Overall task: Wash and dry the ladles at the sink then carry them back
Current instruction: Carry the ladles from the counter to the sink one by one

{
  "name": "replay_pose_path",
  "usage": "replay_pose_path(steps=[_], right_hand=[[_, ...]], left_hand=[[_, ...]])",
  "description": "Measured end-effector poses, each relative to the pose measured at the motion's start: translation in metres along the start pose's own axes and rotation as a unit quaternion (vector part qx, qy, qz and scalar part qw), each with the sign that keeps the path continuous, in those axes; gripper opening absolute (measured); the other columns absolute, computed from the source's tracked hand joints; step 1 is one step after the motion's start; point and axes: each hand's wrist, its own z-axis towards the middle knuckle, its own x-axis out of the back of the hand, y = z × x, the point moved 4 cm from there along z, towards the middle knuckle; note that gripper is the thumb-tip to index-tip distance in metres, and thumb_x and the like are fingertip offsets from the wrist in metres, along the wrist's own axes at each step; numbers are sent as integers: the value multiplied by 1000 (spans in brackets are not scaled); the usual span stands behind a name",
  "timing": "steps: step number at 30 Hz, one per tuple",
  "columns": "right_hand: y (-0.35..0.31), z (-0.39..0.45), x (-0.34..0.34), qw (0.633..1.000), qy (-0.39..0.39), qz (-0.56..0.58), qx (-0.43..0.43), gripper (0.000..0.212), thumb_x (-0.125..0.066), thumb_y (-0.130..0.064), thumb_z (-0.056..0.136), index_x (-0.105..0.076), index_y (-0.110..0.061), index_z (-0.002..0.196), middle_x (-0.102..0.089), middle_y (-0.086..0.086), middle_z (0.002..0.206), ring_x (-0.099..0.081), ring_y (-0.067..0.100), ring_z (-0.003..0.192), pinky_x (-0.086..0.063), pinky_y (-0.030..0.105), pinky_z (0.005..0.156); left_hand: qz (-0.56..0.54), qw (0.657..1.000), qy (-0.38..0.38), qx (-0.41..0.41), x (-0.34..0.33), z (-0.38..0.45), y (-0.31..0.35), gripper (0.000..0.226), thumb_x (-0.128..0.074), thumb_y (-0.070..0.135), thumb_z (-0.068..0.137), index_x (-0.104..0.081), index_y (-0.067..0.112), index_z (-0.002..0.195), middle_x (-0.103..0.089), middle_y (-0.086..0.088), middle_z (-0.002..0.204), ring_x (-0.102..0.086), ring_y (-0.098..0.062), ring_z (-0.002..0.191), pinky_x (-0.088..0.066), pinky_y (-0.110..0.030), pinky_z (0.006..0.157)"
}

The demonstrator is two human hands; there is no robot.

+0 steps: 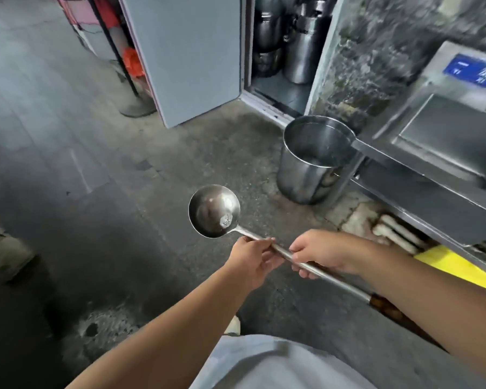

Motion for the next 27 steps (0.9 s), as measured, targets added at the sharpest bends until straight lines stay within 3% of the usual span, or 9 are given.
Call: replay_pose_path(steps=[3,7,11,14,19,23,27], right_hand=[[0,8,29,999,29,29,-18,22,-51,-8,93,-69,-4,82,-70,8,70,-65,20,66,-54,33,66],[3,12,59,992,74,95,-36,22,-51,-5,96,-67,-4,82,-68,2,63,-64,12,57,-53,26,59],[15,12,86,984,108,133,-51,18,-52,-6,95,-67,0,87,-68,5,67,-65,14,60,-53,28,60],[31,6,111,979,128,147,-59,20,-53,-12,94,-68,-5,82,-69,6,70,-63,15,63,-52,27,62],[61,2,144,976,151,133,-78,18,-55,-12,84,-70,-3,79,-71,9,71,-65,19,64,-53,30,64],[96,-3,187,974,176,112,-86,20,-55,-14,84,-72,-3,82,-75,10,77,-71,19,70,-58,37,78],[133,-9,239,970,189,133,-80,16,-57,-15,83,-72,-9,79,-74,7,75,-71,19,72,-57,39,81]], left_hand=[[48,998,-25,32,-27,27,22,32,-55,-3,93,-47,-10,124,-61,-25,98,-70,-29,72,-59,-36,56],[101,991,-65,58,-61,52,42,14,-54,-4,94,-51,-5,107,-63,-23,97,-70,-30,80,-61,-39,58],[150,979,-116,75,-97,74,51,13,-52,-5,95,-53,-4,107,-63,-22,96,-70,-29,81,-60,-35,57],[165,971,-143,98,-132,89,49,16,-50,-6,95,-52,-5,111,-63,-24,105,-70,-32,90,-61,-38,61],[196,958,-169,122,-181,109,35,16,-48,-4,97,-51,-4,113,-62,-20,96,-70,-29,83,-61,-41,67],[216,952,-179,126,-236,132,19,21,-47,-4,97,-52,-5,117,-66,-21,93,-73,-27,74,-60,-39,63],[236,947,-181,126,-297,156,3,22,-49,-3,96,-52,-7,118,-66,-22,97,-73,-28,77,-60,-40,63]])
